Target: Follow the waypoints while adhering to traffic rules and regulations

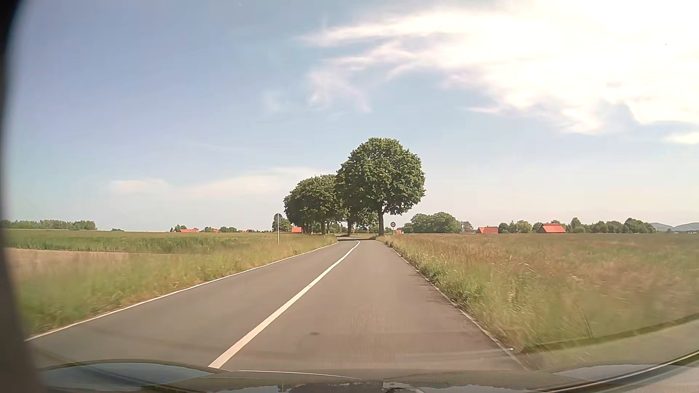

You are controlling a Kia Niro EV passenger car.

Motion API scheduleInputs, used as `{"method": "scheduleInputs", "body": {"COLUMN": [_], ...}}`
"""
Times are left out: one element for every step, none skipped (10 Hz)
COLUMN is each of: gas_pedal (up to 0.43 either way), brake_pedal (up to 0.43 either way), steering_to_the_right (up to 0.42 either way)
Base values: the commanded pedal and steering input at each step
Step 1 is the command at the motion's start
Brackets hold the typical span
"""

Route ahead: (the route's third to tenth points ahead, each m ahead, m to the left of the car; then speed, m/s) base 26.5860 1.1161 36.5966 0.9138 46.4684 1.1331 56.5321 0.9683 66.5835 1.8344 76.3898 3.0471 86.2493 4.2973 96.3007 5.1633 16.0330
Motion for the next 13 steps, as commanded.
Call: {"method": "scheduleInputs", "body": {"gas_pedal": [0.138, 0.130, 0.130, 0.130, 0.130, 0.130, 0.130, 0.130, 0.118, 0.110, 0.098, 0.098, 0.087], "brake_pedal": [0.000, 0.000, 0.000, 0.000, 0.000, 0.000, 0.000, 0.000, 0.000, 0.000, 0.000, 0.000, 0.000], "steering_to_the_right": [-0.002, -0.002, -0.001, -0.001, -0.001, -0.001, -0.001, -0.001, -0.001, -0.001, -0.001, -0.002, -0.001]}}
